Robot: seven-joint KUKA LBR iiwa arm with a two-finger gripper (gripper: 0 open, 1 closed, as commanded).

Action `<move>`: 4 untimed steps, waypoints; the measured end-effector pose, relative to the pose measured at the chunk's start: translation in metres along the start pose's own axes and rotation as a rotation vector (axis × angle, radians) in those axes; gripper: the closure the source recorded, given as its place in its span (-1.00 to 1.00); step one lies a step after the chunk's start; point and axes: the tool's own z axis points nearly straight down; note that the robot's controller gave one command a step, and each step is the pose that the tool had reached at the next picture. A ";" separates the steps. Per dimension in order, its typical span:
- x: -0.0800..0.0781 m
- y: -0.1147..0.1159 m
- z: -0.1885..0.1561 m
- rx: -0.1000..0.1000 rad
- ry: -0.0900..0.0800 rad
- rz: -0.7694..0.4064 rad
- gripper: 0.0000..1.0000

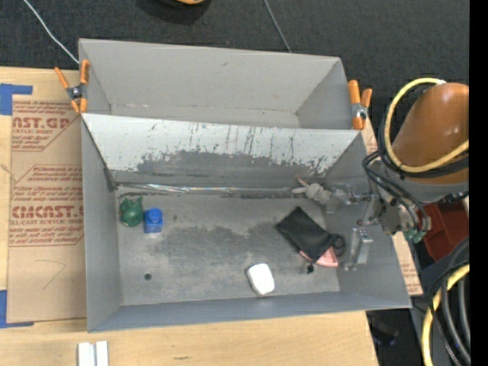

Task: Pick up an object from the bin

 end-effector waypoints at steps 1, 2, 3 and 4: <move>0.004 0.008 0.097 0.000 -0.001 -0.109 -1.00; 0.001 0.003 0.103 0.000 -0.001 -0.223 -1.00; 0.006 -0.031 0.146 0.000 -0.003 -0.091 1.00; 0.006 -0.031 0.146 0.000 -0.003 -0.091 1.00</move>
Offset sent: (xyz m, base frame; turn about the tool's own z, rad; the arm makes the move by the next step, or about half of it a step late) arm -0.0010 0.0018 -0.1025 -0.2230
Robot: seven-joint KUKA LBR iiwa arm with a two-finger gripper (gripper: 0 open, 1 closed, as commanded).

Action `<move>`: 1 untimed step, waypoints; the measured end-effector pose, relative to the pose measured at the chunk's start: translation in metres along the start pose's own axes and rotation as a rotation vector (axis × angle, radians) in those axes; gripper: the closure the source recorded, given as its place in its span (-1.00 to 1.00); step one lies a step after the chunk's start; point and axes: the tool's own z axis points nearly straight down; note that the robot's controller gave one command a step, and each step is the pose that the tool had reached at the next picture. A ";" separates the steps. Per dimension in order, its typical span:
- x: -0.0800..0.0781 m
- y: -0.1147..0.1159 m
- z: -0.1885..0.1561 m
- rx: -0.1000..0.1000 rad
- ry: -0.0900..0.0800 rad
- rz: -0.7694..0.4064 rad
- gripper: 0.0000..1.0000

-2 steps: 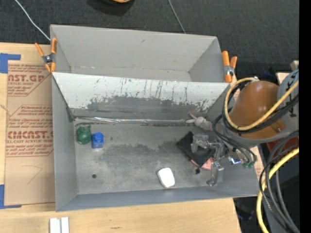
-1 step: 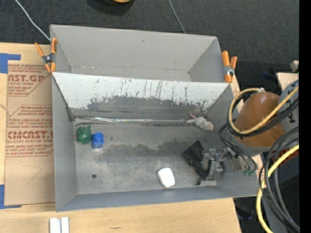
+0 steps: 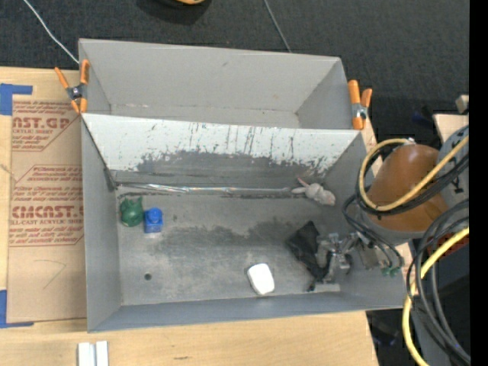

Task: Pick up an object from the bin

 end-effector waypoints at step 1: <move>0.000 0.000 0.000 0.000 0.000 0.000 1.00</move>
Offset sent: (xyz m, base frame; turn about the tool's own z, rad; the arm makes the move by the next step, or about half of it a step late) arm 0.0000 0.0000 0.0000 0.0000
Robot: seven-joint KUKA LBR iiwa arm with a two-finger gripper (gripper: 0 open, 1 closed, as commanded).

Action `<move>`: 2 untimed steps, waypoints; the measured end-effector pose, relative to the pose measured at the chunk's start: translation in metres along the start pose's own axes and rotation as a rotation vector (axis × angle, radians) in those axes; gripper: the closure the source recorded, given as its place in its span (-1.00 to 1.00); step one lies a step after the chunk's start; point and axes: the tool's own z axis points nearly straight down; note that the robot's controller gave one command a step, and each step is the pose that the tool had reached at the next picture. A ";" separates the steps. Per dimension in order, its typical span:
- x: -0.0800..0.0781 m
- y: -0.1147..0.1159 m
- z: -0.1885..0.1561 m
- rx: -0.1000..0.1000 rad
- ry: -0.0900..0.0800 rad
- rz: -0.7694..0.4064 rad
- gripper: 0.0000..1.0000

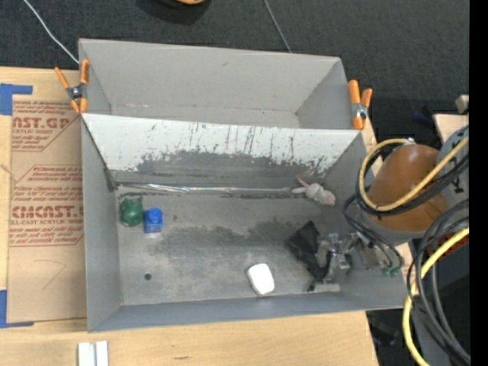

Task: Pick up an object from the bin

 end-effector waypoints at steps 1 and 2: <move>0.000 0.000 0.000 0.000 0.000 0.000 1.00; 0.000 0.000 0.000 0.000 0.000 0.000 1.00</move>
Offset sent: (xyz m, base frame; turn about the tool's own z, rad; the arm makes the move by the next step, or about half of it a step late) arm 0.0000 0.0000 0.0000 0.0000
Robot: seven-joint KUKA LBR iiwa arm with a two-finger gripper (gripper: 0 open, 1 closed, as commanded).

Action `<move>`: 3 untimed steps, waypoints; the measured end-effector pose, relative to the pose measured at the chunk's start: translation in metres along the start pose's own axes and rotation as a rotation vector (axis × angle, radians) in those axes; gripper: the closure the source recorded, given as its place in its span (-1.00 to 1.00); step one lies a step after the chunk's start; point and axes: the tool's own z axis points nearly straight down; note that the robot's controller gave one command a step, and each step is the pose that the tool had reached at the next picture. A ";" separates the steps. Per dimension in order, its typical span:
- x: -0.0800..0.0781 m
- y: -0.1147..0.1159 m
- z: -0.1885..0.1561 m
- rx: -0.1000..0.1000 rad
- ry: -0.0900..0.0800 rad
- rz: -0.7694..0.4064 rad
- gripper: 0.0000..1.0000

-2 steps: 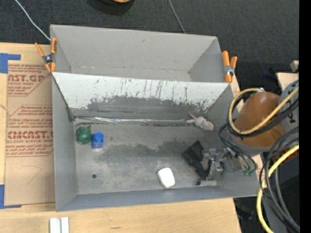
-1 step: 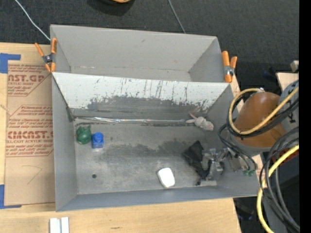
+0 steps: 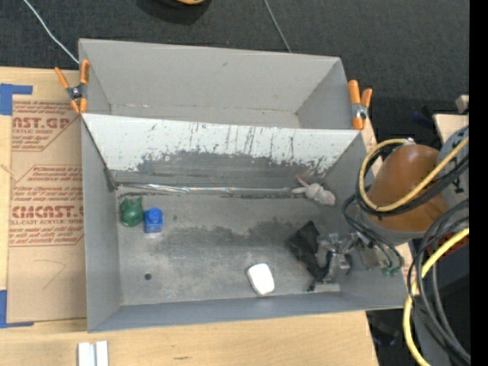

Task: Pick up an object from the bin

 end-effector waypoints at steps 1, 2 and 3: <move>0.000 0.000 0.000 0.000 0.000 0.000 1.00; 0.000 0.000 0.000 0.000 0.000 0.000 1.00; 0.000 0.000 0.000 0.000 0.000 0.000 1.00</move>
Offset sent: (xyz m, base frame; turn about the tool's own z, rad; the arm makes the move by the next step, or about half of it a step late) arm 0.0000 0.0000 0.0000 0.0000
